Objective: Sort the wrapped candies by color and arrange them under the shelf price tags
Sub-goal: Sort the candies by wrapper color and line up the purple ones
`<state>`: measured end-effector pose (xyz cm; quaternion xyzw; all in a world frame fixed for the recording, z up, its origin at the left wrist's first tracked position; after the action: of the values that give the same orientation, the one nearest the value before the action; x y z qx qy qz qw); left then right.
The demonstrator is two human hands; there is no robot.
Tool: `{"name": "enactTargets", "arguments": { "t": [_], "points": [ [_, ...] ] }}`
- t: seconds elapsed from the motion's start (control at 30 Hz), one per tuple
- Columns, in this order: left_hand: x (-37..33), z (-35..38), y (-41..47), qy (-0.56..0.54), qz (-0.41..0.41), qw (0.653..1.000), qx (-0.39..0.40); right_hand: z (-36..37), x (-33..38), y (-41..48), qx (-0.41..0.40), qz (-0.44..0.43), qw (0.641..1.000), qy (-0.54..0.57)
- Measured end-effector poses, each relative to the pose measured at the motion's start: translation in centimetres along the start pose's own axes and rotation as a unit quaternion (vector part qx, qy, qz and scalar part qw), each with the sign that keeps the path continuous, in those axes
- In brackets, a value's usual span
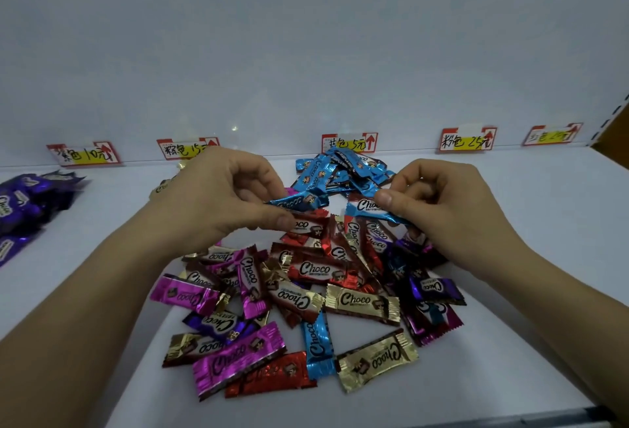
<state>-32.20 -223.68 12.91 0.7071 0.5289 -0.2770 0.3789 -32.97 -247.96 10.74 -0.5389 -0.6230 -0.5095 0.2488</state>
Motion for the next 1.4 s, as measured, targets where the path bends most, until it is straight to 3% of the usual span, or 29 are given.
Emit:
{"name": "enactTargets", "arguments": {
  "t": [0.13, 0.4, 0.73, 0.9, 1.17, 1.3, 1.4],
  "points": [
    [0.3, -0.3, -0.1, -0.031, -0.037, 0.999, -0.015, -0.3, -0.1, 0.1, -0.008, 0.001, 1.000, -0.014],
    [1.2, 1.8, -0.6, -0.143, -0.133, 0.980, 0.038, -0.3, -0.7, 0.1, -0.011, 0.020, 1.000, -0.022],
    [2.5, 1.0, 2.2, -0.206, -0.193, 0.952, -0.115, 0.1, -1.3, 3.0, 0.028, 0.068, 0.996, -0.051],
    [2.9, 2.3, 5.9, -0.161, -0.213, 0.953, -0.144, 1.2, -1.4, 6.8, -0.015, 0.079, 0.994, -0.071],
    [3.3, 3.5, 7.3, 0.027, -0.144, 0.980, -0.135, 2.0, -3.0, 8.0, -0.023, 0.099, 0.990, -0.098],
    [1.4, 2.2, 6.2, 0.131, -0.046, 0.982, -0.126, 1.5, -1.6, 7.3, -0.008, 0.018, 0.983, -0.181],
    [-0.6, 1.2, 4.0, 0.175, 0.046, 0.981, -0.070, 1.3, 0.7, 5.0, 0.036, -0.061, 0.975, -0.212]
  ]
}}
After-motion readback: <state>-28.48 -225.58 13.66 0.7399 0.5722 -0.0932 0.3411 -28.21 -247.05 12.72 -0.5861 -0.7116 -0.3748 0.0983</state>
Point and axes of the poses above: each hand's wrist, its own y-axis towards the middle knuckle, its own z-axis out of the palm, x = y × z, the point moved 7 cm from there along y, towards the middle knuckle, and after that the axes turned 12 degrees about -x, right-handed, at the moved point
